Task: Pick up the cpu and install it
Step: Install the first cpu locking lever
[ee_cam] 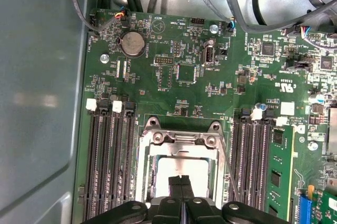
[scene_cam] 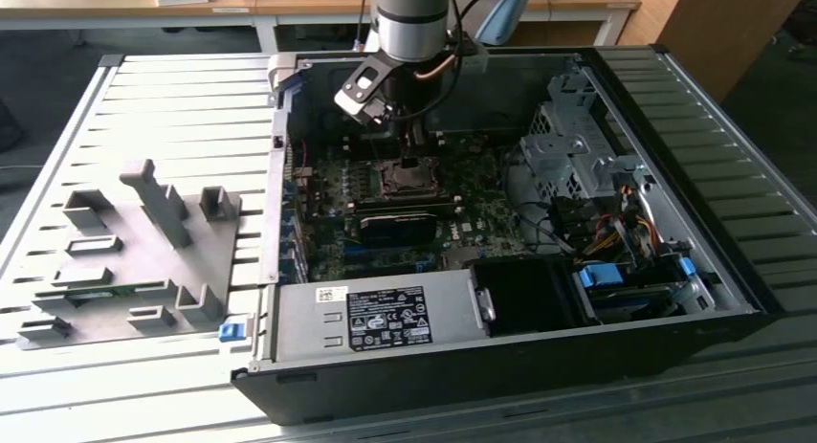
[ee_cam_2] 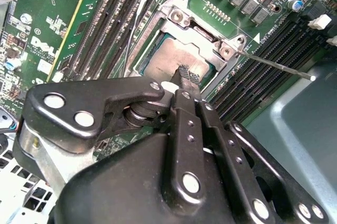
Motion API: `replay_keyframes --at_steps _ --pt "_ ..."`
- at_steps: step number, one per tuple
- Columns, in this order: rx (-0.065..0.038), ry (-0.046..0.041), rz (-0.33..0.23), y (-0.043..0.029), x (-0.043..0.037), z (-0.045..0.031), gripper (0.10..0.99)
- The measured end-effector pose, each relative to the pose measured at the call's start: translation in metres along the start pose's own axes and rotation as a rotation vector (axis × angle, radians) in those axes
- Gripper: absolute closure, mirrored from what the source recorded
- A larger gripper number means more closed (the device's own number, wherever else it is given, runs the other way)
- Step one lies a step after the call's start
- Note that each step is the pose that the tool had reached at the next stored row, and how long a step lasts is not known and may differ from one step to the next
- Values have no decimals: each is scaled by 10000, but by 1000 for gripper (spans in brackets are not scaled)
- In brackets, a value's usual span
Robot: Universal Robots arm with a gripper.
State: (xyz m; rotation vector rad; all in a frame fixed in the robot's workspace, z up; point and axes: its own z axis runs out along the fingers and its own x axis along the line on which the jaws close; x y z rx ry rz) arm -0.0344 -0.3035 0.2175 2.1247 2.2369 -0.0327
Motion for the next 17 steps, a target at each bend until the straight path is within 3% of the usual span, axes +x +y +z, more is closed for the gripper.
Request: replay_keyframes --at_steps 17 --pt "4 2 1 4 -5 -90 980"
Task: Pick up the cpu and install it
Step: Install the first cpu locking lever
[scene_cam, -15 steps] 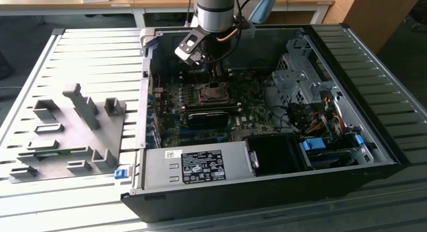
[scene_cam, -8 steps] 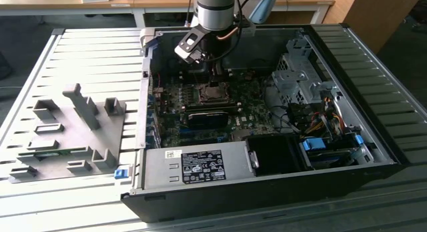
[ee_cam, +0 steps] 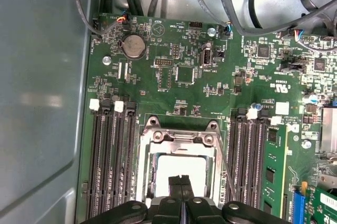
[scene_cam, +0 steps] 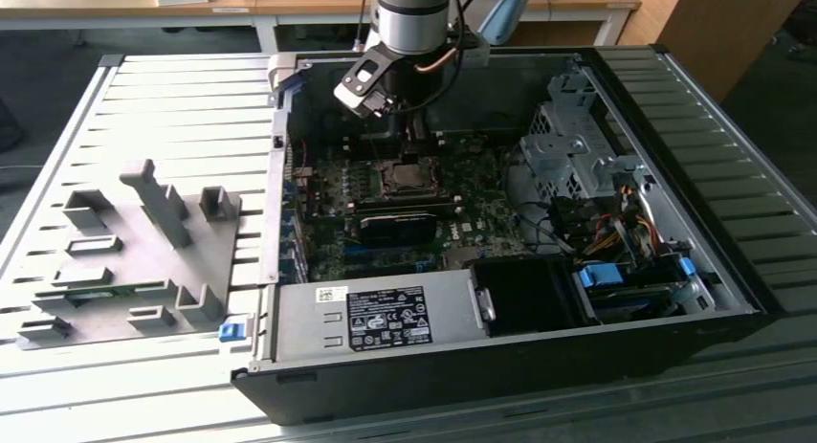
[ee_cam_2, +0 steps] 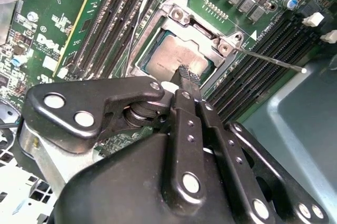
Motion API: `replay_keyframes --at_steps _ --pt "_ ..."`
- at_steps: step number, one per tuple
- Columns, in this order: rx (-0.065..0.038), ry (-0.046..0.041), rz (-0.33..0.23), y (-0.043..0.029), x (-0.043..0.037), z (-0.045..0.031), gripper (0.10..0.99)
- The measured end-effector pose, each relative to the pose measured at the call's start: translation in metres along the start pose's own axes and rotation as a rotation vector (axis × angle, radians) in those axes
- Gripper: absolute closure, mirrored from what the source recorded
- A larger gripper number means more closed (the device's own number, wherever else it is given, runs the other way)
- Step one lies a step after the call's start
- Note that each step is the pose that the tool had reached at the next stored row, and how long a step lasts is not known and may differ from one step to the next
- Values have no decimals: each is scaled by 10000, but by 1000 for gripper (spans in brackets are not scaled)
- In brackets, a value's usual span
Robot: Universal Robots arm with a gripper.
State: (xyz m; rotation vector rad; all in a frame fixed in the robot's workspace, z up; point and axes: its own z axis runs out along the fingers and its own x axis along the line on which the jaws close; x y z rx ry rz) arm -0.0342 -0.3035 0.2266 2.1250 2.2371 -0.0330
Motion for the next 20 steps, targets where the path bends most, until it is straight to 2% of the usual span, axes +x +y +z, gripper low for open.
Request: replay_keyframes --at_steps 7,17,20 --pt "5 2 -1 4 -7 -122 980" --pt "7 0 -1 13 -27 -496 980" --pt "5 -4 -20 13 -28 -508 980"
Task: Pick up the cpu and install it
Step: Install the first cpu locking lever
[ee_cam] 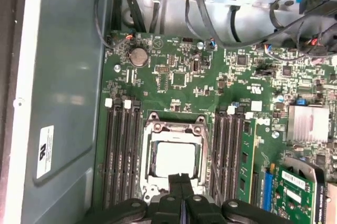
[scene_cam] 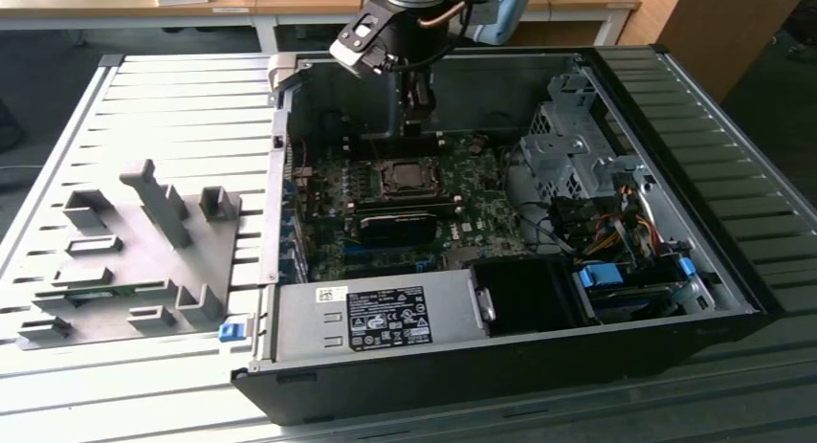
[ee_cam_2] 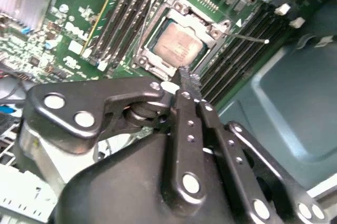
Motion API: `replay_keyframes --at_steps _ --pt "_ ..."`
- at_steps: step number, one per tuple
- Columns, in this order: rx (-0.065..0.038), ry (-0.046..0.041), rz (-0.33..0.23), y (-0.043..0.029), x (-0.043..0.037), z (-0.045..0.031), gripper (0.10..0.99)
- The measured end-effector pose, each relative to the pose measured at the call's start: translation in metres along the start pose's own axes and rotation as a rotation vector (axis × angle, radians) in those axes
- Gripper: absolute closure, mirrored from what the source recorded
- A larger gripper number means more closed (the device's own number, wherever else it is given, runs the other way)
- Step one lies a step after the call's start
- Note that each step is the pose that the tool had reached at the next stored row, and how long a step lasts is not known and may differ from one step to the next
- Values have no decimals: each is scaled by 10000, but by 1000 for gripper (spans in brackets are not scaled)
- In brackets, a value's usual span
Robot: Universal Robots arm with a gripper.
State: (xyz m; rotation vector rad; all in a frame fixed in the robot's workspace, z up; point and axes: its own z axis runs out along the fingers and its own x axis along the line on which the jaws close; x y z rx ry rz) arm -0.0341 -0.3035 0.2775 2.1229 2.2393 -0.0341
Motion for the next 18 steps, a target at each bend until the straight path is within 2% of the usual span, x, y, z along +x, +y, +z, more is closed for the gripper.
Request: replay_keyframes --at_steps 7,14,18 --pt "-48 -31 -1010 0 0 7 980" --pt "-60 -41 -1333 -1 1 17 980" --pt "-96 -28 -1944 -1 1 24 980"
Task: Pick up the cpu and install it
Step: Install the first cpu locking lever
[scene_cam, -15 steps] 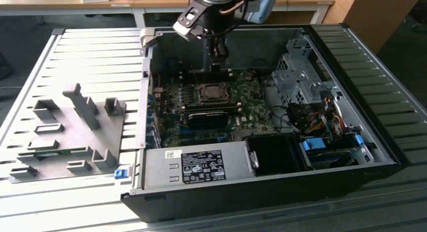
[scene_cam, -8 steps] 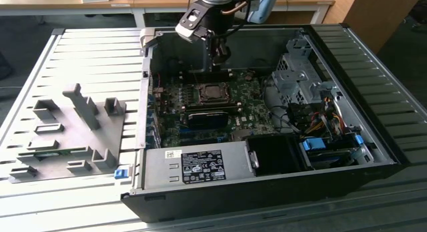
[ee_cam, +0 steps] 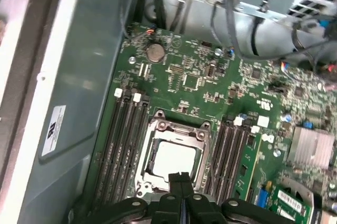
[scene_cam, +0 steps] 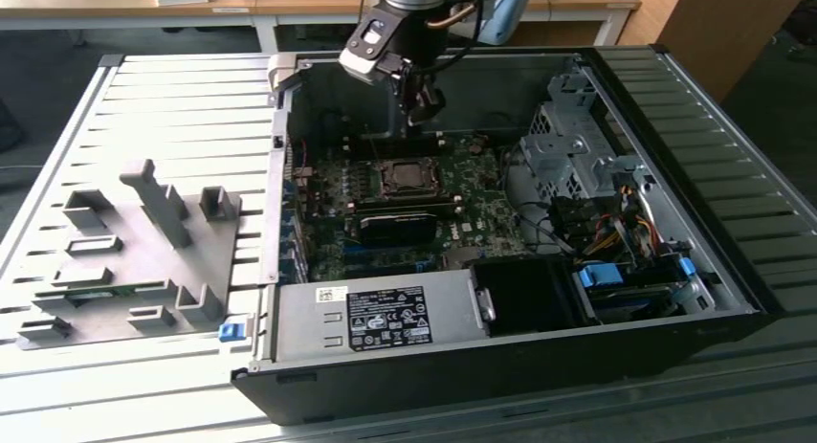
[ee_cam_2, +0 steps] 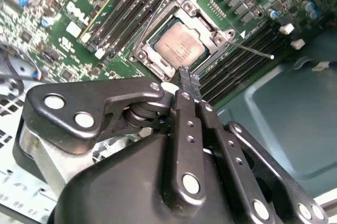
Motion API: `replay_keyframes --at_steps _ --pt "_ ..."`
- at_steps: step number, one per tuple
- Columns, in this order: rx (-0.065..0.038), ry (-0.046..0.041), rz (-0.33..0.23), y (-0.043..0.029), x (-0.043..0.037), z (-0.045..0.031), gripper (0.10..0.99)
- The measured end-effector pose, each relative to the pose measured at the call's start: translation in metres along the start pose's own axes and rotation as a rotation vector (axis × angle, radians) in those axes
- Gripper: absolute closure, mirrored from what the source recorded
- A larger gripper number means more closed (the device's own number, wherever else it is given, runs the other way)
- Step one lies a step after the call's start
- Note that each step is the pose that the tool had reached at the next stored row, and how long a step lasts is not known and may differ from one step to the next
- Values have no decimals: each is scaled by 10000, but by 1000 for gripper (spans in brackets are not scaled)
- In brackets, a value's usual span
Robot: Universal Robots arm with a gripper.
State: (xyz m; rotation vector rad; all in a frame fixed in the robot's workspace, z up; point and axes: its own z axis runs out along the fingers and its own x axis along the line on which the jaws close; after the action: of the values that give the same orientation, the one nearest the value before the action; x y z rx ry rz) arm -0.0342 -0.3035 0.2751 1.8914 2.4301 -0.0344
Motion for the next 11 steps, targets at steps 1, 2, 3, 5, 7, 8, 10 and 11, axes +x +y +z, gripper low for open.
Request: replay_keyframes --at_steps 1,2,3,5,7,8,10,11 --pt "-12 4 -181 0 0 2 980" --pt "-23 8 -360 0 0 4 980" --pt "-35 12 -539 0 1 6 980" --pt "-56 19 -874 0 1 6 980" --pt "-75 25 -1185 0 1 6 980" --pt "-86 29 -1357 0 1 7 980" --pt "-106 35 -1683 0 1 7 980" --pt "-118 39 -1862 0 1 8 980"
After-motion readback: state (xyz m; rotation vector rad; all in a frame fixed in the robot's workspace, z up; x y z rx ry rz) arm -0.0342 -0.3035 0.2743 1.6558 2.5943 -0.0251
